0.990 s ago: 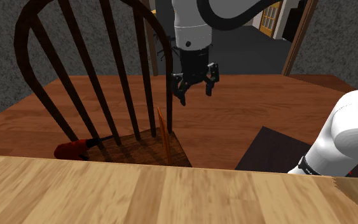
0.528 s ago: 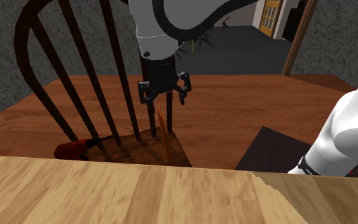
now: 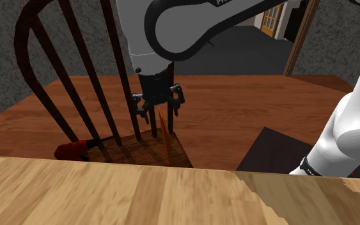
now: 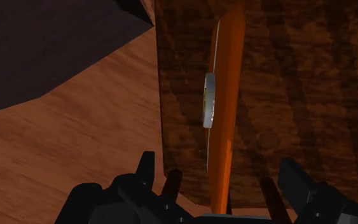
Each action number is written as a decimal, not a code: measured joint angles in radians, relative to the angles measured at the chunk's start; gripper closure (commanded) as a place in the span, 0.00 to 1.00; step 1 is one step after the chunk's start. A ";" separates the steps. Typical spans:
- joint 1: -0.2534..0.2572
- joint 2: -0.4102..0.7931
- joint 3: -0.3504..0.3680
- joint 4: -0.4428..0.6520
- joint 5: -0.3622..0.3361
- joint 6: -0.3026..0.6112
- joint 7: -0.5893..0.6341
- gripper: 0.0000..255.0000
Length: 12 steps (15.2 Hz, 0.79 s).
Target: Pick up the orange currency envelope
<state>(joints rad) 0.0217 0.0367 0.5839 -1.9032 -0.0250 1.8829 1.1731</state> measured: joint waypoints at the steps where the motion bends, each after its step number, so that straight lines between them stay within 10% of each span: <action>1: 0.000 0.004 0.000 -0.005 -0.002 0.008 0.001 0.00; 2: 0.000 0.004 0.000 -0.012 -0.002 0.015 0.001 1.00; 12: 0.000 0.004 0.000 -0.016 -0.003 0.021 0.002 1.00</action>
<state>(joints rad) 0.0220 0.0406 0.5838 -1.9192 -0.0278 1.9037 1.1751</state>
